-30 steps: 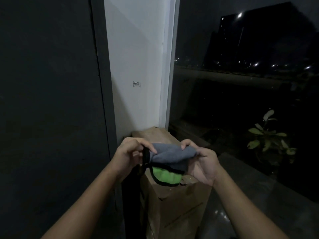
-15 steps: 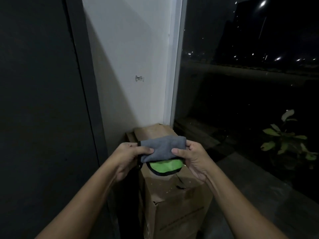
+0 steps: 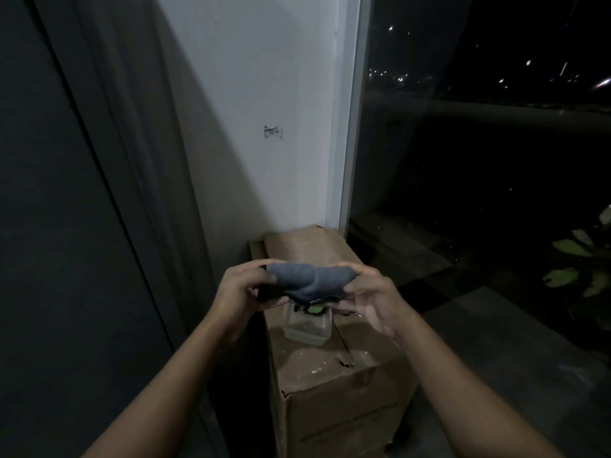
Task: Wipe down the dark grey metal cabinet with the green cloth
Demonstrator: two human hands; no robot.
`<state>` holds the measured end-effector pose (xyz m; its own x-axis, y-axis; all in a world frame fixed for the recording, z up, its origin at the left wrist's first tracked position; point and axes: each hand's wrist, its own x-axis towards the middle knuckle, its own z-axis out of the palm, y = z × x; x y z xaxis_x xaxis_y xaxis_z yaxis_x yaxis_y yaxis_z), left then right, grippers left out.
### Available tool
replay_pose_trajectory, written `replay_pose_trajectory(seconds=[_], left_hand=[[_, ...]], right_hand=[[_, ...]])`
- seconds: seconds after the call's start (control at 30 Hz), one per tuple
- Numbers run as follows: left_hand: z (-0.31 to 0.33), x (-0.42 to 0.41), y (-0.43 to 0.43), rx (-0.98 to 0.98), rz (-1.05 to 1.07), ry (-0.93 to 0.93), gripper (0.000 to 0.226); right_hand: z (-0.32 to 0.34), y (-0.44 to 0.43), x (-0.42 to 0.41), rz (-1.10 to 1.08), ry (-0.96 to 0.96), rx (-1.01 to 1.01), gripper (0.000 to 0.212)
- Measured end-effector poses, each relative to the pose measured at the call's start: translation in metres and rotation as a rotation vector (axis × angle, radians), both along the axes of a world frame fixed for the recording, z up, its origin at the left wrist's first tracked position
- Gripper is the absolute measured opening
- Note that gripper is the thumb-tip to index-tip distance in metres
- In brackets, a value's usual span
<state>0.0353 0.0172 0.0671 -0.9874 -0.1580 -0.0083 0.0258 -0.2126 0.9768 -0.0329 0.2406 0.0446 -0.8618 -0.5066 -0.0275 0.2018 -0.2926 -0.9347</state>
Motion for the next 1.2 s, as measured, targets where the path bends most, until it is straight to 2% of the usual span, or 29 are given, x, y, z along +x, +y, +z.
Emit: replay_pose_trajectory(seconds=[0.07,0.13,0.17,0.23,0.27,0.37,0.43,0.5,0.6,0.83,0.87,0.97,1.03,1.13,1.2], left_hand=[[-0.007,-0.011,0.003,0.024,0.044,-0.067,0.041],[-0.015,-0.023,0.006,-0.076,0.096,-0.104,0.04],[-0.019,-0.029,0.007,-0.129,0.097,-0.112,0.043],[-0.029,-0.042,0.008,-0.192,0.108,-0.159,0.06],[-0.036,-0.049,0.01,-0.224,0.13,-0.186,0.064],[-0.062,-0.071,0.011,-0.354,0.171,-0.206,0.063],[-0.079,-0.085,0.012,-0.493,0.148,-0.198,0.054],[-0.092,-0.096,0.015,-0.658,0.106,-0.188,0.041],[-0.111,-0.109,0.018,-0.875,0.065,-0.153,0.035],[-0.14,-0.118,0.016,-1.199,-0.058,-0.124,0.044],[-0.139,-0.117,0.016,-1.297,-0.086,-0.126,0.047],[-0.131,-0.113,0.025,-1.767,-0.179,-0.221,0.06],[-0.125,-0.106,0.034,-1.972,-0.196,-0.217,0.058],[-0.124,-0.097,0.04,-2.037,-0.21,-0.155,0.046],[-0.125,-0.092,0.035,-2.064,-0.156,-0.151,0.052]], right_hand=[[-0.005,0.003,-0.009,-0.006,0.028,0.066,0.031],[-0.012,0.004,-0.018,-0.04,0.206,0.327,0.016],[-0.017,0.003,-0.023,-0.044,0.304,0.467,0.016],[-0.033,0.001,-0.037,-0.038,0.412,0.647,0.028],[-0.042,0.001,-0.043,-0.026,0.426,0.664,0.036],[-0.071,0.001,-0.062,-0.025,0.522,0.721,0.062],[-0.083,-0.001,-0.072,-0.009,0.579,0.813,0.063],[-0.095,-0.004,-0.079,0.02,0.604,0.89,0.058],[-0.111,-0.012,-0.085,0.025,0.635,1.009,0.058],[-0.137,-0.027,-0.094,0.038,0.657,1.131,0.058],[-0.138,-0.029,-0.093,0.044,0.673,1.185,0.057],[-0.143,-0.033,-0.088,0.055,0.738,1.429,0.055],[-0.144,-0.037,-0.08,0.101,0.73,1.554,0.055],[-0.142,-0.043,-0.07,0.13,0.703,1.616,0.056],[-0.137,-0.045,-0.067,0.1,0.668,1.584,0.055]])
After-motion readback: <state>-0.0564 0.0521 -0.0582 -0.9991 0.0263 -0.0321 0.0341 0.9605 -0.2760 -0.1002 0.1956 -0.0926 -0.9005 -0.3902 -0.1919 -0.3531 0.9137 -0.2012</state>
